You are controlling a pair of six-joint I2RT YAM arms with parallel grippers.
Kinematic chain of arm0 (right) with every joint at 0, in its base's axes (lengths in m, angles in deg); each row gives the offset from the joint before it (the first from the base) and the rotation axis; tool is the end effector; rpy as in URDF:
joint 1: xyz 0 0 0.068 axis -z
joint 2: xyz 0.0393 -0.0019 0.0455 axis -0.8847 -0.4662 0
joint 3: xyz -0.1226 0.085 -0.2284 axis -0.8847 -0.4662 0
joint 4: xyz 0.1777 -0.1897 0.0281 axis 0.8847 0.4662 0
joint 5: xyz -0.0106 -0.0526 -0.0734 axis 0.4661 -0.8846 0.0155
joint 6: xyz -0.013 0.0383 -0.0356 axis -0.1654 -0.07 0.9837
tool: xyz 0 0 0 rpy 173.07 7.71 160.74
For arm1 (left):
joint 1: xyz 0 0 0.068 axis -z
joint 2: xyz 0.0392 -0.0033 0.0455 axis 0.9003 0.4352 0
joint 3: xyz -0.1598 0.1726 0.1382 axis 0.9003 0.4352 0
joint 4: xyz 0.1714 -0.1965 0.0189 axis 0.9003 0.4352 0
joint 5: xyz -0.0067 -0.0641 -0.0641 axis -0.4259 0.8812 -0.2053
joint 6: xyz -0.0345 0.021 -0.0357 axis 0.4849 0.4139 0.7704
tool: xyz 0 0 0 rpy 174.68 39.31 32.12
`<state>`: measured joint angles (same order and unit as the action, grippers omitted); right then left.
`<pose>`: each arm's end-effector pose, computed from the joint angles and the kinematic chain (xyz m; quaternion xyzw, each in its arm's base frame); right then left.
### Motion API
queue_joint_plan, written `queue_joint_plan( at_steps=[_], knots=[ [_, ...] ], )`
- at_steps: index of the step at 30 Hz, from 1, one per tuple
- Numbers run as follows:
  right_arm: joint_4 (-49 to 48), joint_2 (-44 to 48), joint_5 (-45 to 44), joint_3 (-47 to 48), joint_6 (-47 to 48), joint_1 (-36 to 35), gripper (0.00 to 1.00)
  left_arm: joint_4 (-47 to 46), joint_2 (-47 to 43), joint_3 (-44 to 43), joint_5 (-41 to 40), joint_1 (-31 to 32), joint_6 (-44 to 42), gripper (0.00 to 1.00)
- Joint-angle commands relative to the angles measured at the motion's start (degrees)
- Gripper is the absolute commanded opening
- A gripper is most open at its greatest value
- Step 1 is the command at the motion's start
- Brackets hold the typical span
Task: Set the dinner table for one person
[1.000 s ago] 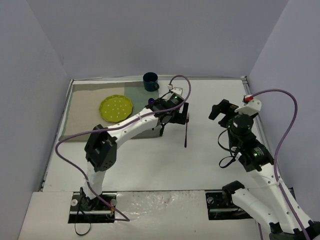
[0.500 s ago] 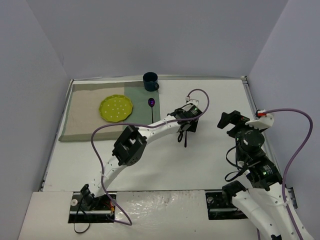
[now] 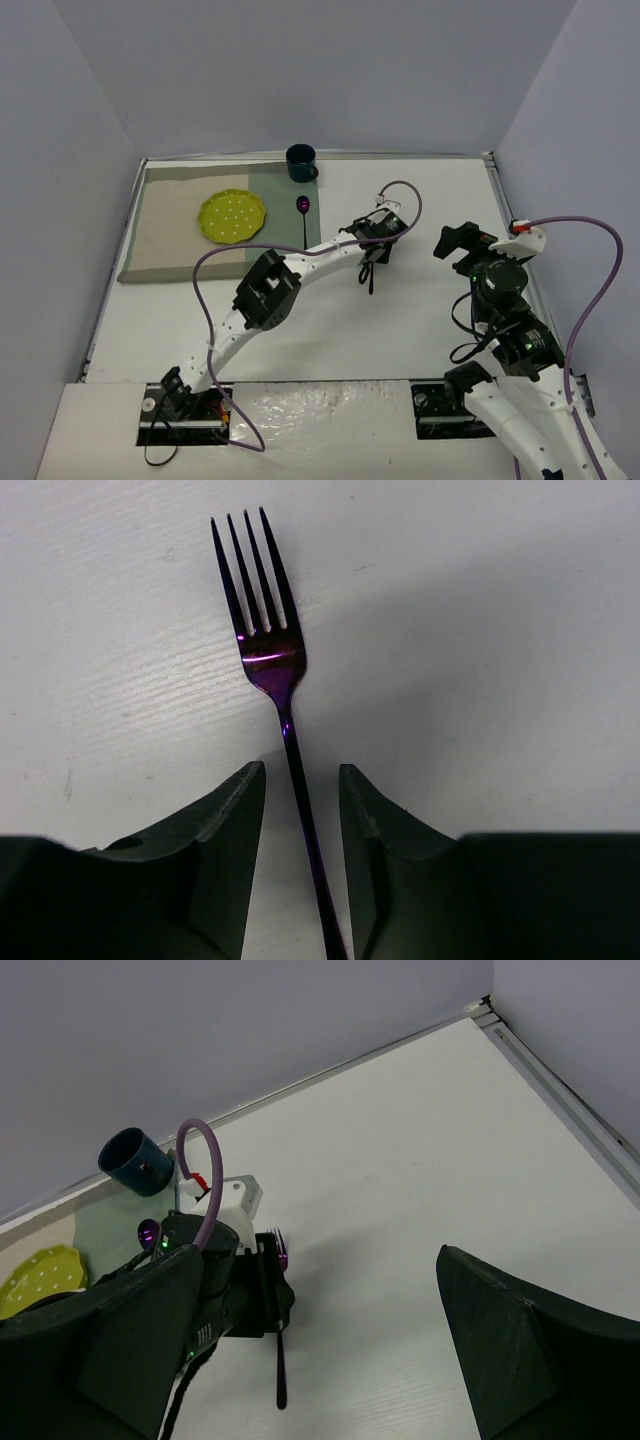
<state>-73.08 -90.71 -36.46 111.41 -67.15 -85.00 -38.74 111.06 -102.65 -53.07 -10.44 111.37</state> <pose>0.1199 0.0333 0.3721 0.1722 0.6586 0.1425 0.7185 0.3349 -0.4415 0.1754 0.1150 0.9191 -0.1586 0.3420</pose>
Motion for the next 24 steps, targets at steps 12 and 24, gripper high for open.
queue_joint_plan(
  at_steps=[12, 24],
  knots=[
    [-2.42, -1.47, -0.01, 0.35, 0.51, 0.29, 1.00, -0.62, -8.62, 5.99, -0.82, -3.40, -1.88, 0.00],
    [-2.95, -5.51, 8.21, 0.44, 3.51, 0.29, 1.00, -3.23, -43.26, 30.09, -0.50, -22.52, -15.52, 0.00]
  ],
)
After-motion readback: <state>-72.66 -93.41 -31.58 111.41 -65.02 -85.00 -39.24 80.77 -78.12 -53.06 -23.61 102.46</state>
